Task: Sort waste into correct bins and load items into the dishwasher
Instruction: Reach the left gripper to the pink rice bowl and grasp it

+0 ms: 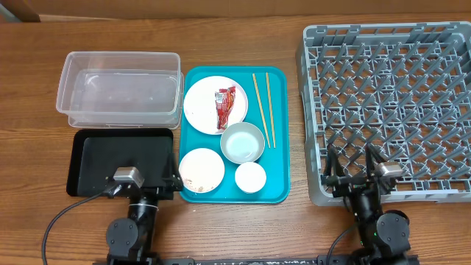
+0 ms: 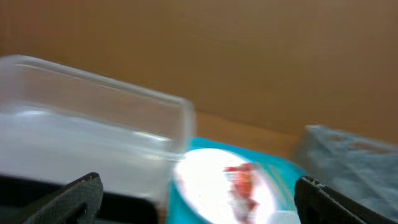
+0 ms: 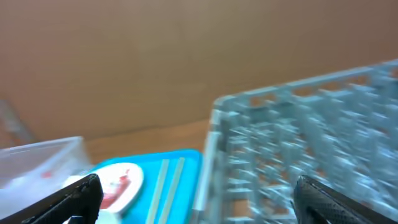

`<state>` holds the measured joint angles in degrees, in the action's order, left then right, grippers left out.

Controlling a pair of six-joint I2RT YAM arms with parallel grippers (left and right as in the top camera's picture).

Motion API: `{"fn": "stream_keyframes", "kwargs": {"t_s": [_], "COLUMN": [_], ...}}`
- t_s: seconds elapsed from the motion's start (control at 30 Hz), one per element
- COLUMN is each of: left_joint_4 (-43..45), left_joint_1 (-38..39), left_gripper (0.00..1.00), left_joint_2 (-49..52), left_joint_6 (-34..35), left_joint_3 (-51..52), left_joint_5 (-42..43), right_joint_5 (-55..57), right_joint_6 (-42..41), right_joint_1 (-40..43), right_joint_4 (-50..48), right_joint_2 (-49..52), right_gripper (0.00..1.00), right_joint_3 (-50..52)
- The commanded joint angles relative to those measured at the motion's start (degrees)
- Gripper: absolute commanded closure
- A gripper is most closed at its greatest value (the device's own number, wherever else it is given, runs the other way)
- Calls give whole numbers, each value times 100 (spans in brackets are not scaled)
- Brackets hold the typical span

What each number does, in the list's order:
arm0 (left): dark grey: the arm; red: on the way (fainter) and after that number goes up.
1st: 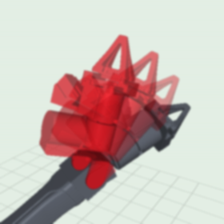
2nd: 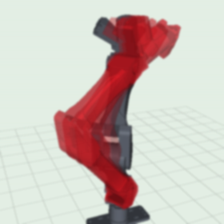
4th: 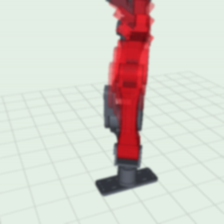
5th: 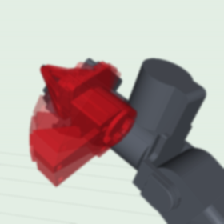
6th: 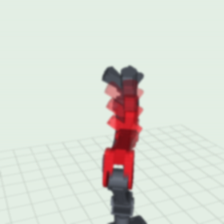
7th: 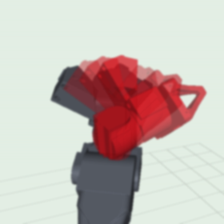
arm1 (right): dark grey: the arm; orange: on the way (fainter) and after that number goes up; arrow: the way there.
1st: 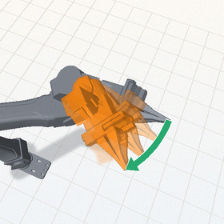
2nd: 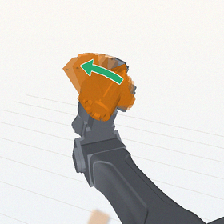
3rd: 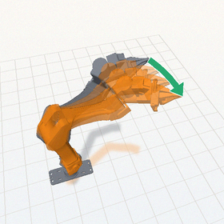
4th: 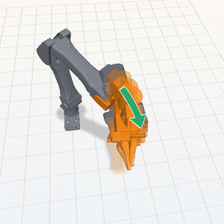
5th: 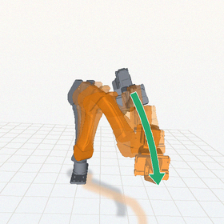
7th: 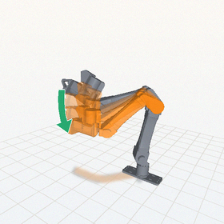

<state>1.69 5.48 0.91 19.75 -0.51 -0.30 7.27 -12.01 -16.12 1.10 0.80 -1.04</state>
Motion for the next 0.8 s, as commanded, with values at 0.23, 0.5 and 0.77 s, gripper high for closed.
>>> {"fn": "stream_keyframes", "kwargs": {"t_s": [0.23,0.5,0.77], "left_joint_4": [-2,-3204,-4935], "left_joint_1": [-31,-20,-15], "left_gripper": [0,0,0], "left_joint_2": [74,2188,4614], "left_joint_6": [1073,223,186], "left_joint_3": [-1134,-4002,-6057], "left_joint_5": [2140,3163,4680], "right_joint_5": [-1810,-1720,-2251], "right_joint_6": [-20,-17,-20], "right_joint_1": [22,22,22], "right_joint_4": [1051,4179,5838], "right_joint_2": [103,1967,4006], "right_gripper": [0,0,0], "right_joint_3": [-1604,-4741,-6542]}}
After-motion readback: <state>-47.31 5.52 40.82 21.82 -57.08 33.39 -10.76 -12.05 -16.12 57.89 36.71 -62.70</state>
